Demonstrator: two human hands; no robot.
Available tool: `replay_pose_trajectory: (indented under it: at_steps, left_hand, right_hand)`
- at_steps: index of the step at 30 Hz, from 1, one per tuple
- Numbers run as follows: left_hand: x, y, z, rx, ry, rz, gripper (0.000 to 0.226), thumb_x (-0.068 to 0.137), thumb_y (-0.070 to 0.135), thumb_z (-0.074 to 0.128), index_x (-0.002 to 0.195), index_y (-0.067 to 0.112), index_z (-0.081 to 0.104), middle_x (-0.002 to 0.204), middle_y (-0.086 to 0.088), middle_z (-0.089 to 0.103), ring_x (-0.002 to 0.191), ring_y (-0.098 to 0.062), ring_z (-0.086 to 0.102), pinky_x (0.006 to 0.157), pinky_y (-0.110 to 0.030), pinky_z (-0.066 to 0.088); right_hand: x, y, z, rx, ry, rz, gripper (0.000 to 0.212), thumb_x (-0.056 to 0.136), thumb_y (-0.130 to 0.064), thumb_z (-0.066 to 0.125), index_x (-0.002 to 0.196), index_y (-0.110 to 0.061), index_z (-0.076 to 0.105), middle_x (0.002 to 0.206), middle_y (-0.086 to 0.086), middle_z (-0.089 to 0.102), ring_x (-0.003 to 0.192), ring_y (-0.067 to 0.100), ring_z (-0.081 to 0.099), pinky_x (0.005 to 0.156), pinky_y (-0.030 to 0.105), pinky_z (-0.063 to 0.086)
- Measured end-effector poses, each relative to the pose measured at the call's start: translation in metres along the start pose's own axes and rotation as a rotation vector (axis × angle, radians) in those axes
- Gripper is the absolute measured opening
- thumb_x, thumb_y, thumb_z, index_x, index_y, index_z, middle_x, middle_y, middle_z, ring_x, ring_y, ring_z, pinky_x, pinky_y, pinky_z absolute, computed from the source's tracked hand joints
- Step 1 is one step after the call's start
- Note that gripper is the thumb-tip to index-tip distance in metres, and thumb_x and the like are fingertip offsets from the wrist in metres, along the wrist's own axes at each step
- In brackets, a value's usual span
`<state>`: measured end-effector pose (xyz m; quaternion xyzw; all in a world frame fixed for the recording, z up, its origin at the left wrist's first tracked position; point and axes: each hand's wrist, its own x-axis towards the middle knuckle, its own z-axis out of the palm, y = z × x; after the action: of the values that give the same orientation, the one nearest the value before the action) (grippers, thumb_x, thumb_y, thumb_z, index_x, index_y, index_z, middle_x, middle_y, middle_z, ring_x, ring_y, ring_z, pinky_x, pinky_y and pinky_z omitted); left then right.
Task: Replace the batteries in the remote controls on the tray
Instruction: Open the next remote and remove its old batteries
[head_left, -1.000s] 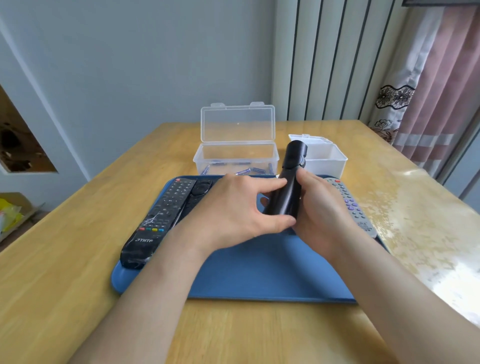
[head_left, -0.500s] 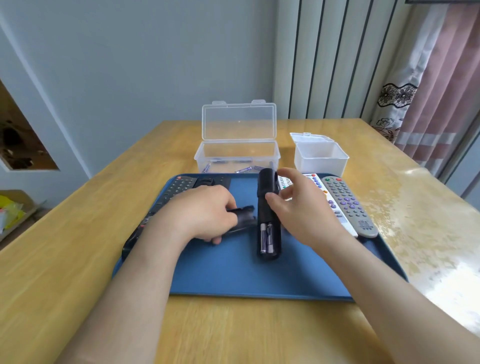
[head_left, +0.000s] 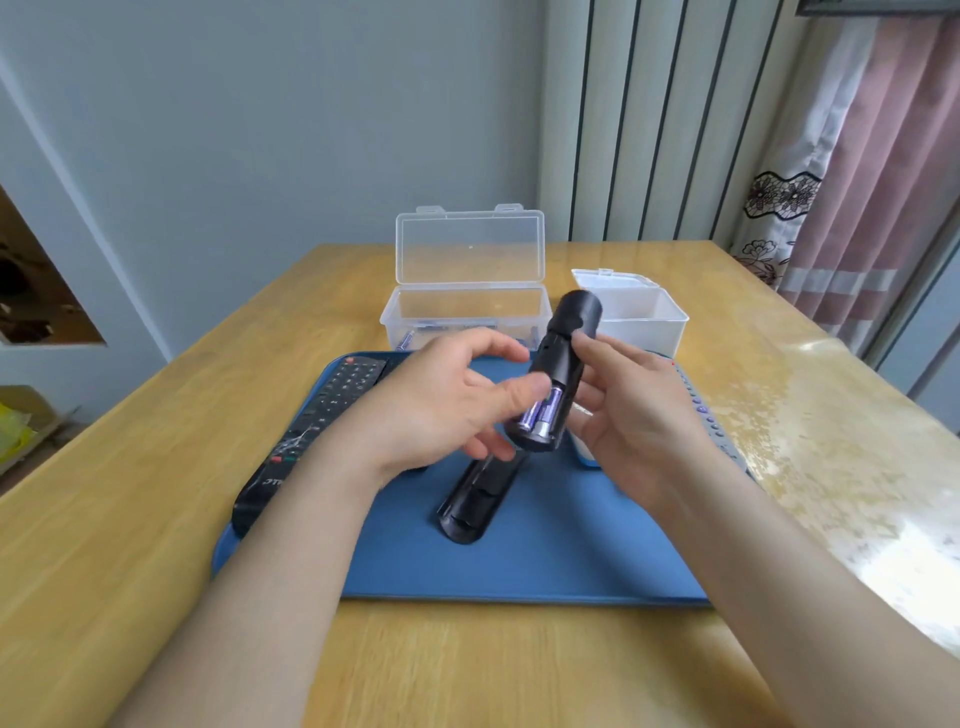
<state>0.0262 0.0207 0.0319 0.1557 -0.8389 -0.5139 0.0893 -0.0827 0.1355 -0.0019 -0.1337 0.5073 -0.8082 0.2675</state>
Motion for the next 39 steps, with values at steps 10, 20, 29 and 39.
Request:
replay_pose_trajectory:
  at_steps: [10, 20, 29, 39]
  left_hand:
    - [0.011, -0.01, 0.024, -0.345, 0.199, 0.133, 0.029, 0.09, 0.005, 0.064, 0.114, 0.018, 0.056, 0.085, -0.01, 0.075, 0.07, -0.019, 0.071, 0.07, -0.029, 0.059]
    - [0.016, -0.014, 0.025, -0.107, 0.329, 0.258, 0.036, 0.082, 0.005, 0.072, 0.104, 0.033, 0.064, 0.074, 0.008, 0.065, 0.063, -0.011, 0.059, 0.068, -0.028, 0.055]
    - [0.015, -0.013, 0.03, 0.014, 0.427, 0.332, 0.038, 0.074, 0.01, 0.08, 0.1, 0.036, 0.07, 0.062, 0.006, 0.06, 0.055, -0.007, 0.055, 0.062, -0.024, 0.053]
    - [0.018, -0.017, 0.045, 0.266, 0.523, 0.472, 0.024, 0.067, 0.013, 0.083, 0.087, 0.014, 0.069, 0.065, 0.006, 0.05, 0.06, -0.012, 0.051, 0.063, -0.037, 0.051]
  right_hand:
    - [-0.011, 0.006, 0.01, -0.063, -0.271, 0.12, 0.022, 0.099, -0.015, 0.047, 0.105, -0.016, 0.069, 0.099, 0.009, 0.069, 0.076, 0.02, 0.061, 0.088, 0.044, 0.055]
    - [-0.012, -0.001, 0.009, -0.044, -0.261, 0.074, 0.024, 0.099, -0.011, 0.047, 0.107, -0.016, 0.069, 0.094, 0.008, 0.075, 0.086, 0.017, 0.071, 0.083, 0.041, 0.059]
    - [-0.011, -0.004, 0.009, -0.009, -0.215, 0.097, 0.022, 0.095, -0.009, 0.05, 0.096, -0.01, 0.072, 0.091, 0.012, 0.071, 0.084, 0.02, 0.066, 0.082, 0.04, 0.059]
    - [-0.01, -0.005, 0.009, 0.15, -0.215, 0.174, 0.026, 0.086, -0.007, 0.038, 0.098, -0.005, 0.06, 0.078, 0.011, 0.067, 0.067, 0.02, 0.069, 0.063, 0.028, 0.057]
